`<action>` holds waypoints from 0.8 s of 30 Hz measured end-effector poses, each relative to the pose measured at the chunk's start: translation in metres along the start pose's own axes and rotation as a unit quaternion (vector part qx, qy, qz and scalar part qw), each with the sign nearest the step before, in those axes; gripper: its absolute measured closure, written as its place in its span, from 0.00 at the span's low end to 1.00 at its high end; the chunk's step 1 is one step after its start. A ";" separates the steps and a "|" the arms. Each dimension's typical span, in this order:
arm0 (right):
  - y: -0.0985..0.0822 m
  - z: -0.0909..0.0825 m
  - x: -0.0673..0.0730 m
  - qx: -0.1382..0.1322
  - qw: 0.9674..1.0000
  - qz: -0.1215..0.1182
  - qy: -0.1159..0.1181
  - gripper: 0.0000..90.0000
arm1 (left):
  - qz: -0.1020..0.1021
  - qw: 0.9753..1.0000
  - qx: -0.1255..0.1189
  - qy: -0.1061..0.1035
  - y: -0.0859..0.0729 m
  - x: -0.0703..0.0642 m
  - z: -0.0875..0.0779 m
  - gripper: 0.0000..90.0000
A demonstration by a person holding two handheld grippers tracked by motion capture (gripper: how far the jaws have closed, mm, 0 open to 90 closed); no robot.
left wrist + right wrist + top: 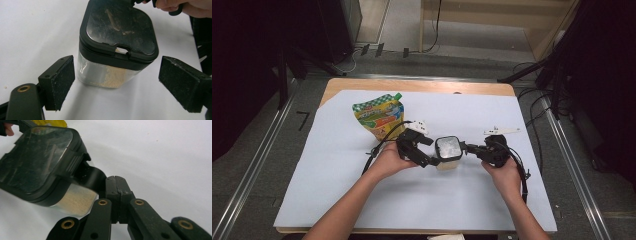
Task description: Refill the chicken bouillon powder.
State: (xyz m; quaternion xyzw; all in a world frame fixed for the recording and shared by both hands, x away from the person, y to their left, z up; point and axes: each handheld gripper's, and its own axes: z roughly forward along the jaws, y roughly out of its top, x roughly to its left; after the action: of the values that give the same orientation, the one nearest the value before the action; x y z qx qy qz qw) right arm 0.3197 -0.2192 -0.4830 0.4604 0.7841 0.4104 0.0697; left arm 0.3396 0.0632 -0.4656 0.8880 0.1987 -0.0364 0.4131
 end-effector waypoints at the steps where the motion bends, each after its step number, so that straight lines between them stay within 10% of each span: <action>1: 0.000 0.001 -0.001 0.000 1.000 0.001 0.000 1.00 | 0.002 1.000 0.003 0.002 0.000 0.000 0.002 0.16; 24: -0.005 0.004 0.005 -0.004 1.000 0.006 -0.017 1.00 | 0.011 1.000 -0.013 0.024 0.007 -0.006 0.011 0.18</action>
State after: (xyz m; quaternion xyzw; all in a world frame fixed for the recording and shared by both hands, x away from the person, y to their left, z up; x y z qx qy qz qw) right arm 0.3152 -0.2146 -0.4877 0.4722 0.7783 0.4056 0.0822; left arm 0.3375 0.0496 -0.4664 0.8852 0.1990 -0.0081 0.4205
